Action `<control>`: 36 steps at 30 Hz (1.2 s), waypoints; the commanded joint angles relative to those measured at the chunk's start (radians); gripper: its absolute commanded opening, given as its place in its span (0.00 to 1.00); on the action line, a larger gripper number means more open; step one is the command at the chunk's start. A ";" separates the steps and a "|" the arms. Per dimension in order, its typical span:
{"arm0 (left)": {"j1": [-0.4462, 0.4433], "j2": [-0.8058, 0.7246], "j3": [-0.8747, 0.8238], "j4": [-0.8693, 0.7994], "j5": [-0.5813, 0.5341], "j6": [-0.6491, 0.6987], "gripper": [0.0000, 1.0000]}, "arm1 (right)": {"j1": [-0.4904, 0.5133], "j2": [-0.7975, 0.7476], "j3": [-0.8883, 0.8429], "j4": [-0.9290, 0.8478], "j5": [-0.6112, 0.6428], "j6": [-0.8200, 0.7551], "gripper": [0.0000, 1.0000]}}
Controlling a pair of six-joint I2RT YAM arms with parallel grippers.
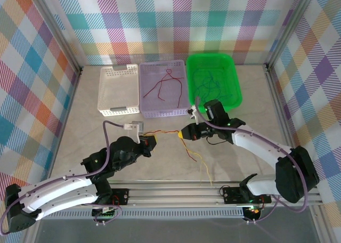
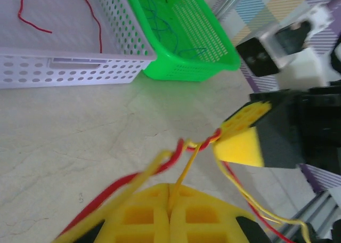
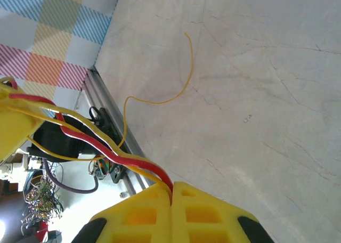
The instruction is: Untangle the cables
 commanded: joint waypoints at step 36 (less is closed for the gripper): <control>0.029 0.234 0.388 -0.142 0.059 -0.221 0.00 | 0.123 0.001 -0.250 0.459 0.082 0.039 0.53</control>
